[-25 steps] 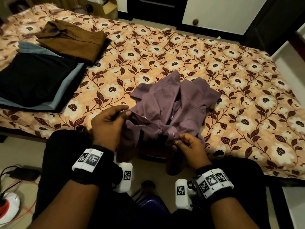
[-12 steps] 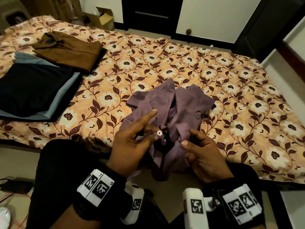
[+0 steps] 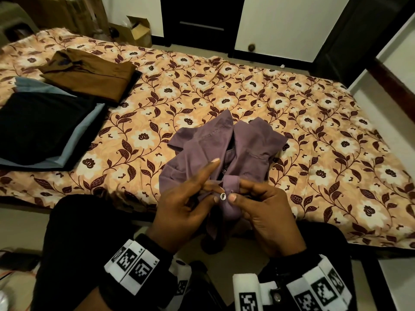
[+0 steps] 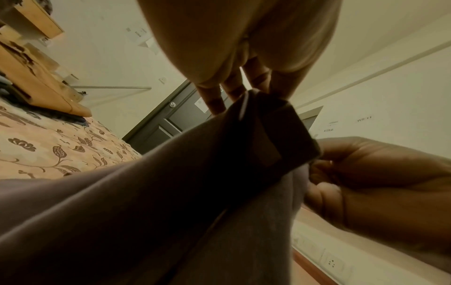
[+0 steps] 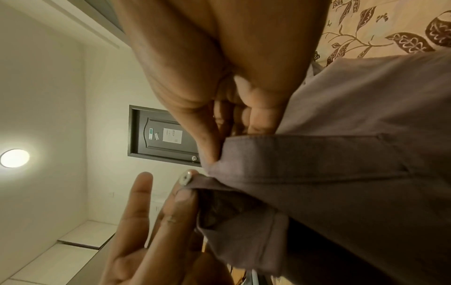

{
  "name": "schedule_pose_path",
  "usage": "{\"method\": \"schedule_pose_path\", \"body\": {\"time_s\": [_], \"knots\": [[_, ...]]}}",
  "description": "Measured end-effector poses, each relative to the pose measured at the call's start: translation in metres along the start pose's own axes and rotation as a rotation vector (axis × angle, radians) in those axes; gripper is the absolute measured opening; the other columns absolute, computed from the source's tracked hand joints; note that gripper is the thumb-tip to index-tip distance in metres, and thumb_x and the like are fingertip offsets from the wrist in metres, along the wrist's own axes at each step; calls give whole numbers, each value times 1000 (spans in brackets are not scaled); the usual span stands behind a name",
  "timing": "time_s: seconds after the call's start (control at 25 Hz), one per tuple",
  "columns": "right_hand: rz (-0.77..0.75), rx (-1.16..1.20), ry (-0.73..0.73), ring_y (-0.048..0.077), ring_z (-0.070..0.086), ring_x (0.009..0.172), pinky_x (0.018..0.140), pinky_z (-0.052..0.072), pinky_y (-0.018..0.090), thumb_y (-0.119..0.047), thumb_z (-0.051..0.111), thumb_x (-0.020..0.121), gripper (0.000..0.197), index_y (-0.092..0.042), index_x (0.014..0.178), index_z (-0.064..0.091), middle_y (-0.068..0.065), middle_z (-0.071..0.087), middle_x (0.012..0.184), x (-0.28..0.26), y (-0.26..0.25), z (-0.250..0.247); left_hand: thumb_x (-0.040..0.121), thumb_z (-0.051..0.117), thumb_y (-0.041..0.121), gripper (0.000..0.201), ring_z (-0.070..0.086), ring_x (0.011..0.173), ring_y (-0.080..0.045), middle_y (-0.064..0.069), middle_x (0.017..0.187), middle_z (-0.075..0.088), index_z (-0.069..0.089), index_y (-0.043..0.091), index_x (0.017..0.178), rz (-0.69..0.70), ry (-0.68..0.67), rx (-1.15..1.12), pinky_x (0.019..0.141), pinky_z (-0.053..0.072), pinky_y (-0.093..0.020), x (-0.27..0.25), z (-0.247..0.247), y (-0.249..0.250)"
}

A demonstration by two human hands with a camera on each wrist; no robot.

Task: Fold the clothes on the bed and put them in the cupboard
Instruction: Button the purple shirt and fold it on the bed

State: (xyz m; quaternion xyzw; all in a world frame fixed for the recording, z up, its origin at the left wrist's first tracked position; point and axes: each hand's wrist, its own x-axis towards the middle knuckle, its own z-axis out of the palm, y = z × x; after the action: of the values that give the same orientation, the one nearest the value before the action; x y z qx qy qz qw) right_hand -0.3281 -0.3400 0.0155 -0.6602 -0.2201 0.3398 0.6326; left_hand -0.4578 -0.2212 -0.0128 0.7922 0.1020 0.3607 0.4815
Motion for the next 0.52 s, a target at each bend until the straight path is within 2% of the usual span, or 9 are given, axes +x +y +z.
{"method": "schedule_pose_path", "body": {"time_s": [0.12, 0.2, 0.28, 0.4, 0.48, 0.52], "knots": [[-6, -9, 9, 34, 69, 90, 82, 54, 50, 7, 69, 77, 30, -16, 97, 72, 8, 75, 88, -3, -4, 0, 86, 63, 25, 65, 70, 88, -6, 5, 102, 72, 36, 26, 145, 35, -39, 41, 82, 58, -25, 0, 0, -4], [8, -29, -10, 32, 71, 86, 80, 55, 50, 7, 70, 76, 31, -16, 97, 72, 8, 75, 85, -5, -7, 0, 85, 63, 27, 67, 69, 86, -6, 4, 99, 72, 34, 31, 146, 17, -45, 40, 81, 58, -24, -1, 0, -6], [28, -55, -38, 28, 71, 85, 78, 58, 43, 8, 70, 76, 32, -13, 101, 72, 7, 75, 86, -4, -8, -1, 85, 63, 29, 69, 69, 83, -8, 2, 96, 72, 32, 36, 146, 2, -45, 36, 79, 58, -25, -3, -1, -10], [56, -57, -81, 23, 72, 84, 72, 58, 29, 10, 68, 77, 33, -8, 105, 70, 7, 75, 88, -3, -7, -2, 85, 64, 29, 68, 69, 84, -8, 3, 98, 70, 34, 36, 145, -9, -44, 38, 81, 57, -22, -6, 1, -13], [46, -47, -105, 19, 72, 85, 73, 59, 24, 11, 68, 76, 33, -6, 104, 69, 7, 75, 90, -4, -5, -1, 84, 63, 29, 57, 66, 85, -4, 7, 97, 68, 45, 30, 138, 8, -33, 73, 81, 54, -18, -5, 2, -14], [27, -49, -112, 19, 72, 86, 73, 58, 23, 11, 68, 76, 32, -6, 103, 70, 7, 75, 90, -5, -4, -1, 84, 64, 29, 47, 63, 85, -2, 10, 95, 66, 53, 27, 130, 23, -17, 114, 79, 52, -16, -5, 1, -16]]}}
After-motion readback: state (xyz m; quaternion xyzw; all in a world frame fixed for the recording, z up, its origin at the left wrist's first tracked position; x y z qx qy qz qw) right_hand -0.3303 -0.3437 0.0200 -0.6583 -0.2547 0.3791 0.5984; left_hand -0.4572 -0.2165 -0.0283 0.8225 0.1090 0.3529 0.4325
